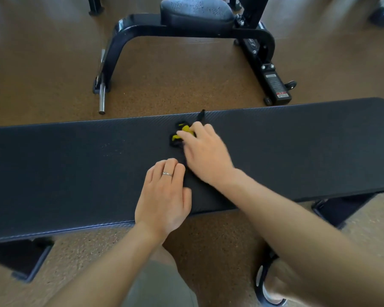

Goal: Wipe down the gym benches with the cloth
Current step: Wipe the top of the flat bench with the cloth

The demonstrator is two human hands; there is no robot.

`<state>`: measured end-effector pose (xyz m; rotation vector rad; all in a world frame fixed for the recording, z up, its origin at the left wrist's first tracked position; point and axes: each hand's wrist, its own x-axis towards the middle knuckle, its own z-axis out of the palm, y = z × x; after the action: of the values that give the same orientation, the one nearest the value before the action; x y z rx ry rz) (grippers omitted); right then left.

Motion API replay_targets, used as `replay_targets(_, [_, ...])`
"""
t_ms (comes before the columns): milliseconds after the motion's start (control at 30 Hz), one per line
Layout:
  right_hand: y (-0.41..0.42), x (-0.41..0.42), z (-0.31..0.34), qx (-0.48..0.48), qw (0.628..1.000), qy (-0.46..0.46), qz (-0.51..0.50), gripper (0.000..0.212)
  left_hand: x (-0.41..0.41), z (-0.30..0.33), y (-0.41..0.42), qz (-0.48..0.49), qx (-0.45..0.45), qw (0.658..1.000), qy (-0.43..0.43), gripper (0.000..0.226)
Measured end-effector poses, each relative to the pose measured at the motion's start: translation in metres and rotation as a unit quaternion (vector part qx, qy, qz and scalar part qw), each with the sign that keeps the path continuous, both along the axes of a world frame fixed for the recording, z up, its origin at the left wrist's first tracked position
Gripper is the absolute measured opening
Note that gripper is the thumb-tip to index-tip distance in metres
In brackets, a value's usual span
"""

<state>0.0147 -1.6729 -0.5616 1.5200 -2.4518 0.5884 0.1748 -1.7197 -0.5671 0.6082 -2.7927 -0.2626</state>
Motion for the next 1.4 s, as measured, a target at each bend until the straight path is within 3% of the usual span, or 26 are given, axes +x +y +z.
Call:
replay_targets(100, [0.044,-0.048,-0.004,0.002,0.994,0.041,-0.106,0.033,0.0,0.002,0.0,0.006,0.021,1.0,-0.002,0.031])
replay_targets(200, [0.063,-0.047,-0.005,-0.004,0.972,0.004,-0.234,0.032,0.0,0.0,0.0,0.008,0.026,1.0,0.001,0.032])
replay_targets(267, [0.059,-0.011,-0.005,-0.001,0.977,-0.028,-0.21,0.033,0.001,-0.002,-0.001,0.008,0.026,1.0,0.007,0.027])
replay_targets(367, [0.059,0.039,0.009,-0.012,0.987,-0.128,-0.097,0.041,0.001,-0.003,-0.002,0.011,0.034,0.999,0.019,0.022])
replay_targets(500, [0.083,0.041,0.053,-0.045,0.939,-0.336,-0.06,0.05,0.001,0.001,-0.004,0.007,0.052,0.998,0.037,0.028])
replay_targets(633, [0.108,0.01,0.054,-0.104,0.945,-0.269,-0.151,0.047,-0.007,0.015,0.002,0.04,0.122,0.99,0.059,0.047])
replay_targets(700, [0.114,-0.003,0.036,-0.07,0.956,-0.233,-0.164,0.047,-0.019,0.026,0.017,0.0,0.081,0.996,0.039,0.055])
replay_targets(833, [0.115,-0.009,-0.001,0.033,0.979,-0.13,-0.156,0.051,-0.051,0.018,0.049,-0.037,0.015,0.993,-0.107,0.06])
replay_targets(933, [0.112,-0.01,-0.01,0.033,0.981,-0.081,-0.171,0.049,-0.057,0.006,0.055,-0.008,-0.02,0.995,-0.101,0.055])
replay_targets(1033, [0.112,-0.009,-0.011,0.027,0.982,-0.067,-0.176,0.046,-0.033,0.007,0.055,-0.047,-0.04,0.994,-0.089,0.059])
replay_targets(1167, [0.115,-0.009,-0.013,0.047,0.983,-0.058,-0.167,0.051,0.015,0.011,0.043,-0.084,-0.008,0.991,-0.105,0.065])
replay_targets(1233, [0.116,-0.01,-0.013,0.046,0.983,-0.06,-0.166,0.053,0.023,0.012,0.03,-0.052,0.026,0.993,-0.101,0.066])
replay_targets(1333, [0.113,-0.011,-0.011,0.051,0.984,-0.054,-0.164,0.053,0.003,0.015,0.027,0.104,0.091,0.987,-0.077,0.068])
replay_targets(1400, [0.112,-0.01,-0.012,0.064,0.984,-0.053,-0.16,0.054,-0.02,0.016,0.044,0.151,0.071,0.983,-0.079,0.066])
